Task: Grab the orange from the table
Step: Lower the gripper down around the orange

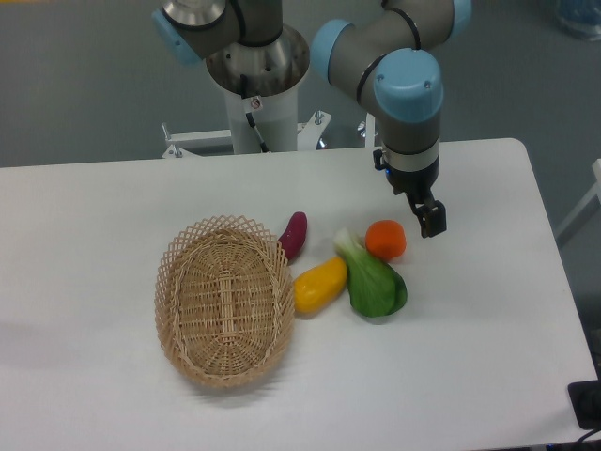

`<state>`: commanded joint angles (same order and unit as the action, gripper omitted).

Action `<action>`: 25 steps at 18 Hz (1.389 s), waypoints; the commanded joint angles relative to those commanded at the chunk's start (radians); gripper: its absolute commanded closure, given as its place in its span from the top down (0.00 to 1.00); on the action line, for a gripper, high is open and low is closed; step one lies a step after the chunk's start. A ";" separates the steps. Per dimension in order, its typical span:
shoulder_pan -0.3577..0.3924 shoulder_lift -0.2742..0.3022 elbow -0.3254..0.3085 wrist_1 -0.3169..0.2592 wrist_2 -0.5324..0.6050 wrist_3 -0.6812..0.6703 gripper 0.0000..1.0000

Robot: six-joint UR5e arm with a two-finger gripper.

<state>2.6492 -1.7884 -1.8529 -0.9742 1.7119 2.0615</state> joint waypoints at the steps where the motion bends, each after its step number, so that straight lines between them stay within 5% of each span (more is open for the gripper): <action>1: -0.003 -0.021 -0.008 0.006 -0.003 -0.001 1.00; 6: 0.020 -0.080 -0.052 0.084 -0.005 0.000 1.00; 21: -0.008 -0.134 -0.095 0.173 -0.035 -0.015 0.99; 25: -0.008 -0.135 -0.097 0.170 -0.028 -0.046 0.64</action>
<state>2.6415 -1.9236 -1.9497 -0.8038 1.6843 2.0157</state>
